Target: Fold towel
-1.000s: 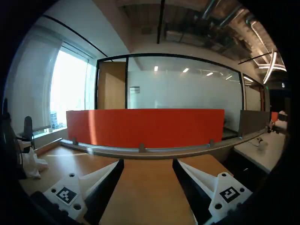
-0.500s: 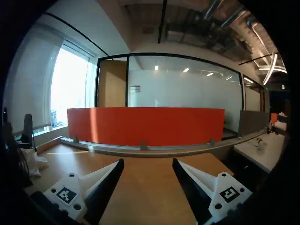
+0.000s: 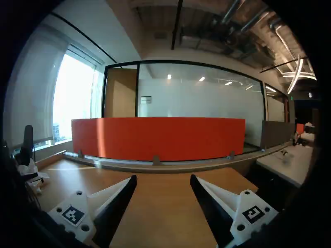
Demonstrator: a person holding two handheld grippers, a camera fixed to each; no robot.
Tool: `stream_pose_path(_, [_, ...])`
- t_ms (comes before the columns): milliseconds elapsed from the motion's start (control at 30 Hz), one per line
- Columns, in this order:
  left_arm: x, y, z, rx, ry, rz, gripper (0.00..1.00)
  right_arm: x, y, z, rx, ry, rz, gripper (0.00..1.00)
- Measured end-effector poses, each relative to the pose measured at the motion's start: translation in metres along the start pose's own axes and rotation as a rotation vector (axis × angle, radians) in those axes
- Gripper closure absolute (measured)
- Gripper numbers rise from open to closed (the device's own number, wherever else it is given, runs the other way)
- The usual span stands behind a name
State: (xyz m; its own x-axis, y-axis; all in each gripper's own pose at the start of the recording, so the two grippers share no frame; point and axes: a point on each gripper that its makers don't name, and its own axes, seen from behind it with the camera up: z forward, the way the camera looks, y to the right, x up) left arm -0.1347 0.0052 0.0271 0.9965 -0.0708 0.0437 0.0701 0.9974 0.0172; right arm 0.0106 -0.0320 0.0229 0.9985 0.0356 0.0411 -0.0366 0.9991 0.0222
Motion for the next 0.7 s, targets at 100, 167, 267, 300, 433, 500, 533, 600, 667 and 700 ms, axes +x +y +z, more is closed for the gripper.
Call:
stream_pose_path(100, [-0.008, 0.000, -0.001, -0.001, 0.009, -0.009, 0.10, -0.001, -0.004, -0.001, 0.006, 0.008, 0.001, 0.00])
stream_pose_path(167, [-0.013, 0.000, -0.002, -0.001, 0.010, -0.007, 0.10, -0.004, -0.007, -0.002, 0.011, 0.009, -0.002, 0.00])
stream_pose_path(267, [-0.019, 0.000, -0.004, 0.004, 0.015, 0.003, 0.10, -0.008, -0.011, -0.001, 0.018, 0.005, -0.008, 0.00])
stream_pose_path(300, [-0.021, 0.000, -0.004, 0.006, 0.017, 0.007, 0.10, -0.010, -0.012, -0.001, 0.019, 0.003, -0.010, 0.00])
stream_pose_path(433, [-0.025, 0.001, -0.005, 0.011, 0.028, 0.017, 0.10, -0.012, -0.014, 0.000, 0.028, 0.001, -0.015, 0.00])
stream_pose_path(500, [-0.023, 0.002, -0.006, 0.013, 0.040, 0.024, 0.10, -0.012, -0.015, 0.001, 0.029, 0.004, -0.016, 0.00])
stream_pose_path(533, [-0.023, 0.001, -0.006, 0.015, 0.041, 0.023, 0.10, -0.012, -0.015, 0.001, 0.030, 0.004, -0.016, 0.00])
stream_pose_path(600, [-0.022, 0.001, -0.007, 0.020, 0.044, 0.020, 0.10, -0.013, -0.015, 0.001, 0.031, 0.003, -0.014, 0.00])
stream_pose_path(667, [-0.020, 0.000, -0.009, 0.021, 0.056, 0.021, 0.10, -0.014, -0.014, 0.000, 0.031, 0.002, -0.012, 0.00])
stream_pose_path(700, [-0.019, 0.000, -0.010, 0.021, 0.062, 0.021, 0.10, -0.014, -0.013, 0.000, 0.030, 0.002, -0.010, 0.00])
